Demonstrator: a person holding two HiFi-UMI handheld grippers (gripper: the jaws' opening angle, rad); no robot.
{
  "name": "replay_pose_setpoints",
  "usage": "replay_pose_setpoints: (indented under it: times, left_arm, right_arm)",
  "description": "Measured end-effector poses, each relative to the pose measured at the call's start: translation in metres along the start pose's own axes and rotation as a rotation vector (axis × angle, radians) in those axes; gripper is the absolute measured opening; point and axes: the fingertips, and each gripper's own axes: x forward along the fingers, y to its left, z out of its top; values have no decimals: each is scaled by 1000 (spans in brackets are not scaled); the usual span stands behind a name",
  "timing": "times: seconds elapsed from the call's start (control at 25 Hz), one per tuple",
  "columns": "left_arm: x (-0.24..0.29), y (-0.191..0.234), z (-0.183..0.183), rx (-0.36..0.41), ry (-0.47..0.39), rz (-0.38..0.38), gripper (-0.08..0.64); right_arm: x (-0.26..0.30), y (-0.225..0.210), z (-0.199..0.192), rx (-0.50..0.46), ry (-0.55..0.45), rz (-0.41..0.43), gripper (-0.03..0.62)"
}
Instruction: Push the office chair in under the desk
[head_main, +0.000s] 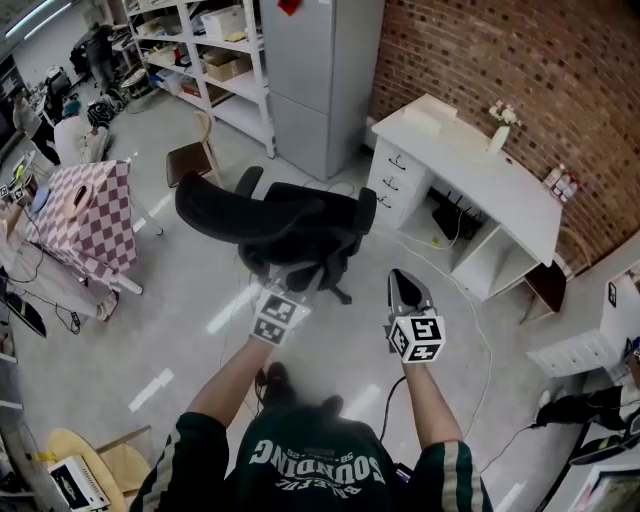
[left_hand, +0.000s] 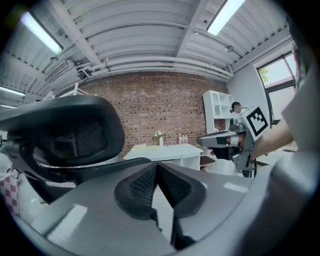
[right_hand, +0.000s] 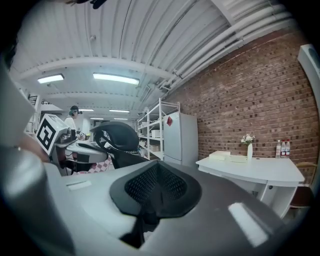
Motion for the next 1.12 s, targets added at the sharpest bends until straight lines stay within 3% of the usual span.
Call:
replay_pose_setpoints:
  times: [0.32,0.44,0.68,0.88,1.12]
  left_arm:
    - [-41,63,-45,-42,60,96,11]
    - [-57,88,-60,-52,75,124,11]
    - [-77,125,-80,-69,92,162,11]
    - [-92,154,-99,-95,105,184,11]
    - [-106,198,-116,-123,122,211,11]
  right_arm:
    - [46,34,-3,-8,19,43,4]
    - [66,46,-7,-16,29,44,94]
    - [109,56,-31,-73,127,10,211]
    - [141,59,-43,-172,176,-29,283]
    - [176,60,-51,-301,243,-46,302]
